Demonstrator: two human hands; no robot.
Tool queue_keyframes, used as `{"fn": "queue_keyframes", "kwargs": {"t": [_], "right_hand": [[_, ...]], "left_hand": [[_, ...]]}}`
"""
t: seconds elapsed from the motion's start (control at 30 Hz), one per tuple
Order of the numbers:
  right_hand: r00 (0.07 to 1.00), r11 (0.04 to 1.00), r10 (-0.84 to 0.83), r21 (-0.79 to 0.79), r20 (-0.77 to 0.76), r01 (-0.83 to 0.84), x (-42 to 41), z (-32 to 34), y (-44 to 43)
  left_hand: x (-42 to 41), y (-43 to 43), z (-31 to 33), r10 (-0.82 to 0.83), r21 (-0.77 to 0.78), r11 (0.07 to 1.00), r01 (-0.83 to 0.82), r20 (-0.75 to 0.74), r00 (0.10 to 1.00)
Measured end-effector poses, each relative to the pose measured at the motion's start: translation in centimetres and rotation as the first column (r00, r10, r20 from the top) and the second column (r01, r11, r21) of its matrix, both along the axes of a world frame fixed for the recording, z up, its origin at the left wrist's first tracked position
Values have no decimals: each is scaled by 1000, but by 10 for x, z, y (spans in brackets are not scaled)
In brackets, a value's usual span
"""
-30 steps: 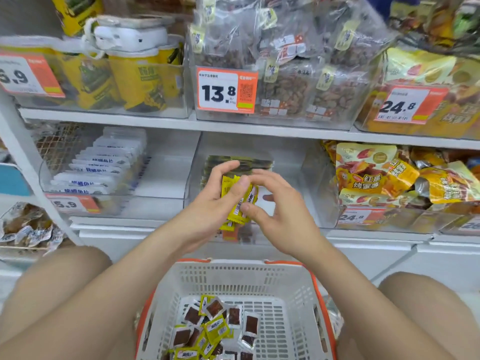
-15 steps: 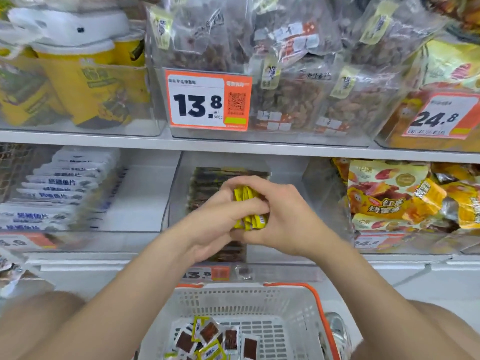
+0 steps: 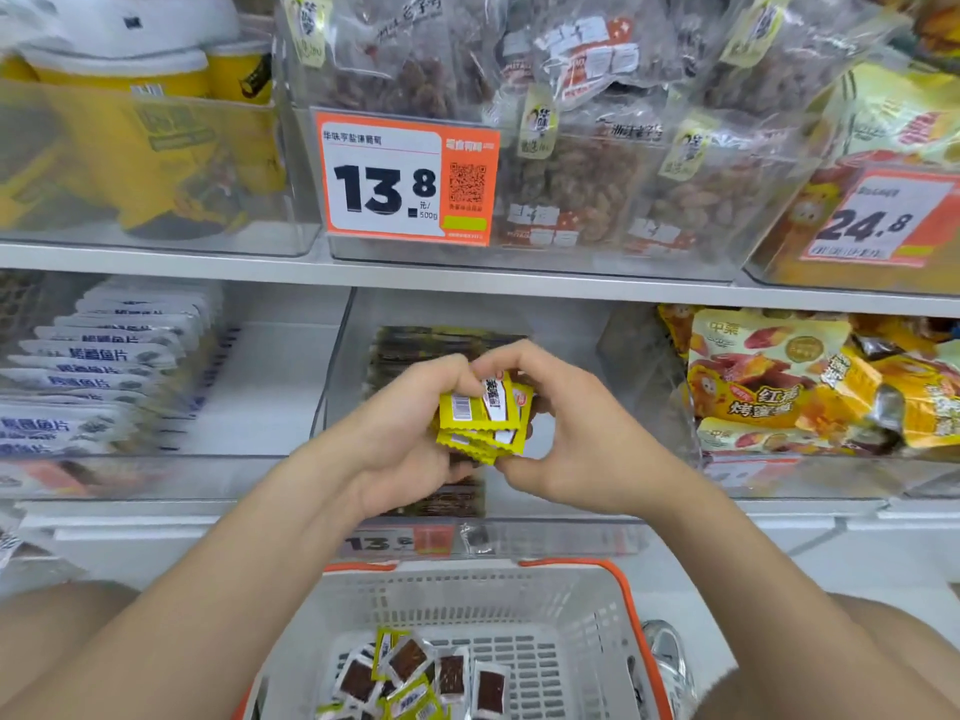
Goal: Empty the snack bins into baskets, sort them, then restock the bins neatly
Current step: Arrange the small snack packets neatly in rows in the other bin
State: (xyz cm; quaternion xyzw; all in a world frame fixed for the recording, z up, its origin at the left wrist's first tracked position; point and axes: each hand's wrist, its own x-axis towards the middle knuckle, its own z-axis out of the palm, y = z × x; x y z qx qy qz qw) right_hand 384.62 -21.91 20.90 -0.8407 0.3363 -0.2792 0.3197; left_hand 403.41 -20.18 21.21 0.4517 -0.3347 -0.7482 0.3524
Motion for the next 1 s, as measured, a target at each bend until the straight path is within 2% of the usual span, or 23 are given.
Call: {"fn": "queue_keyframes", "kwargs": {"t": [0.13, 0.3, 0.4, 0.5, 0.57, 0.63, 0.7, 0.73, 0.8, 0.87, 0.9, 0.93, 1.0], "right_hand": [[991, 989, -16, -148, -134, -4, -6, -12, 0], [987, 982, -89, -178, -131, 65, -11, -20, 0], [991, 978, -65, -207, -120, 39, -9, -23, 4], [979, 987, -96, -141, -177, 71, -7, -24, 2], [934, 982, -162, -141, -318, 123, -9, -28, -12], [824, 959, -268, -222, -500, 177, -13, -34, -30], [705, 939, -342, -265, -622, 222, -19, -43, -49], [662, 937, -349, -243, -664, 250, -21, -48, -56], [616, 942, -319, -171, -720, 287, -22, -59, -69], [627, 957, -260, -109, -734, 269, -17, -70, -77], [641, 963, -237, -89, -730, 254, -13, -75, -79], [652, 967, -222, -76, -725, 244, -9, -78, -81], [667, 966, -221, -66, -711, 249, -3, -84, -86]], "left_hand": [[-1, 3, -5, 25, 57, 998, -18, -123, 992], [2, 8, -10, 10, -4, 1000, -9, 41, 999], [1, 7, -11, 32, -66, 997, -32, 4, 999], [-3, 4, -10, 4, -51, 999, 5, 165, 986], [-6, -1, -14, 66, -54, 997, -50, 353, 933], [-7, -5, -19, 171, -189, 980, -66, 616, 769], [-8, -10, -30, 280, -395, 912, 109, 796, 537], [-8, -14, -37, 324, -444, 867, 226, 847, 422], [-11, -22, -46, 364, -404, 810, 425, 915, 177], [-13, -31, -54, 370, -279, 784, 554, 927, -56], [-13, -36, -56, 353, -221, 773, 594, 928, -114], [-12, -41, -58, 322, -172, 763, 623, 937, -136], [-7, -51, -67, 213, -81, 764, 640, 968, -132]]}}
